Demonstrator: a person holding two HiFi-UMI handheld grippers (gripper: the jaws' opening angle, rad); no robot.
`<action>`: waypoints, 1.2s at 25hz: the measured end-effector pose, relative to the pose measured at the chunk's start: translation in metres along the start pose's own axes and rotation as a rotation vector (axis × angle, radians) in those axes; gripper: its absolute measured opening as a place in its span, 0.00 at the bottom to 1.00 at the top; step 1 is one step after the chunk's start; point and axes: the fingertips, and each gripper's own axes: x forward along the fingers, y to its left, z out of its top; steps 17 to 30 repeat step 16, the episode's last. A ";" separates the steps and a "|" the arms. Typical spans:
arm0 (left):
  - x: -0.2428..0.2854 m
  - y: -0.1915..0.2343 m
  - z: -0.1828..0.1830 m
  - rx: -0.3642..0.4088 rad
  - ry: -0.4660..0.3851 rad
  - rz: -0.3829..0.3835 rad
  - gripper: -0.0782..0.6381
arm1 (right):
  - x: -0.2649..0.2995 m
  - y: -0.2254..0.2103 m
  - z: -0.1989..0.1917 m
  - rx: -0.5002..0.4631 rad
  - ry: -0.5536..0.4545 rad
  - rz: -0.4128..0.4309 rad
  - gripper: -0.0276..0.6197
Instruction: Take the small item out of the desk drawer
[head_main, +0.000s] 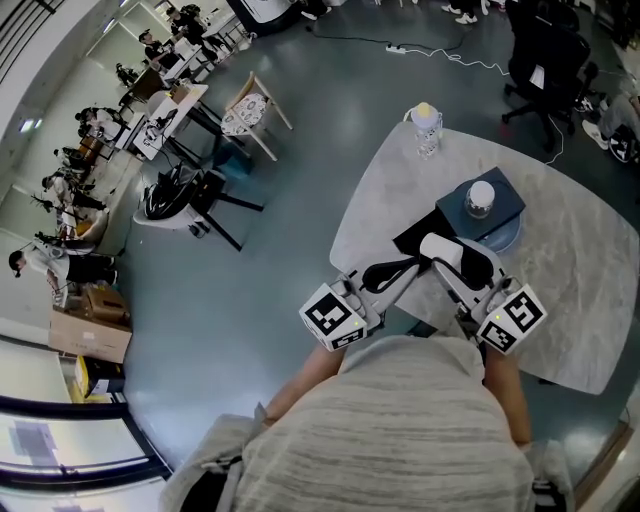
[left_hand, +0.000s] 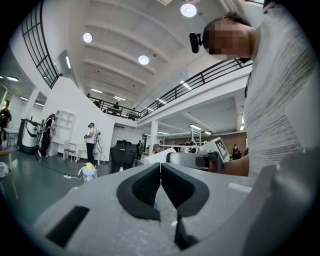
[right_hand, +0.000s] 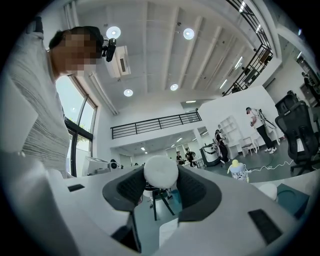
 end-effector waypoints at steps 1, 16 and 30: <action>0.001 0.000 -0.001 -0.001 0.001 -0.001 0.13 | -0.001 -0.001 0.000 0.003 0.001 0.000 0.34; 0.007 0.004 -0.009 -0.013 0.012 -0.027 0.13 | -0.001 -0.010 -0.005 0.005 0.020 -0.011 0.34; 0.007 0.004 -0.009 -0.013 0.012 -0.027 0.13 | -0.001 -0.010 -0.005 0.005 0.020 -0.011 0.34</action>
